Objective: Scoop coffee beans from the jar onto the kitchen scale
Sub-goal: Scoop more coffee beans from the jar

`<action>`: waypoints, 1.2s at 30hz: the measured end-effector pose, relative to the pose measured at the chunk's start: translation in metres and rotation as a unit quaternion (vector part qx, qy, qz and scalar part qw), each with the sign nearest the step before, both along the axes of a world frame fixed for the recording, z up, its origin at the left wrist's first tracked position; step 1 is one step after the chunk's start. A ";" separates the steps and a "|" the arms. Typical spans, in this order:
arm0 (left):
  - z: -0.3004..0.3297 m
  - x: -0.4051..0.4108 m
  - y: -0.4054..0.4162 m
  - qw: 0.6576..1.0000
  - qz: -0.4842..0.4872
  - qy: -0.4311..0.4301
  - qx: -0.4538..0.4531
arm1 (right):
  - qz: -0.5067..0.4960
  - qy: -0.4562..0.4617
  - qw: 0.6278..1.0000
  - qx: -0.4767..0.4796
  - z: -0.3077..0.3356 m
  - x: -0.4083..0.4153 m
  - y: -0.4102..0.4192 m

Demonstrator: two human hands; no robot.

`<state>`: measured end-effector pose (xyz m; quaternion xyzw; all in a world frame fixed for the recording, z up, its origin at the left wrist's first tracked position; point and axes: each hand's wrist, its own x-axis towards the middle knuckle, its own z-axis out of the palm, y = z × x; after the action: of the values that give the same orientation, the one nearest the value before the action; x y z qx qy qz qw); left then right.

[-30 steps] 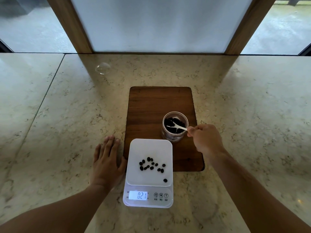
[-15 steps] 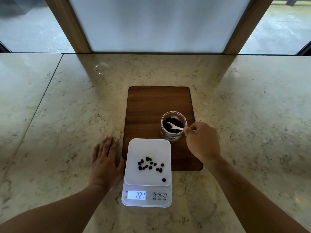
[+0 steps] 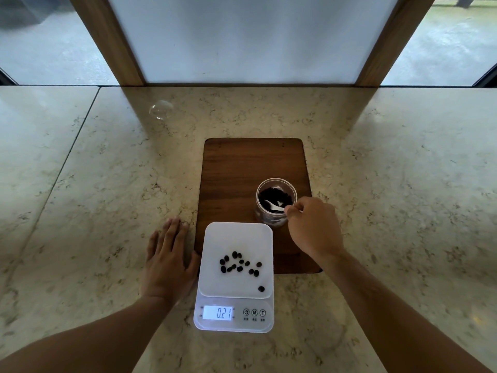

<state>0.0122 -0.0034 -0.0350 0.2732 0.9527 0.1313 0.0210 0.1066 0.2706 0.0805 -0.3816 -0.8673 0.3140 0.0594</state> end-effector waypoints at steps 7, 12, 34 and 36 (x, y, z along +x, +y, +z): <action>0.000 0.000 -0.001 1.000 -0.004 -0.003 -0.001 | -0.063 0.015 0.990 -0.122 0.001 0.004 0.014; 0.001 0.001 0.001 1.000 -0.001 -0.002 0.006 | -0.086 0.022 0.980 -0.179 0.002 0.006 0.017; 0.007 0.002 0.002 1.000 -0.002 -0.006 0.005 | -0.104 -0.009 0.966 -0.237 0.014 0.006 0.026; 0.007 0.003 0.002 1.000 -0.003 -0.007 0.006 | -0.112 -0.009 0.962 -0.250 0.014 0.007 0.026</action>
<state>0.0148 -0.0010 -0.0276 0.2749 0.9510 0.1392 0.0262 0.1137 0.2970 0.0945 -0.4815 -0.7135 0.5089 -0.0108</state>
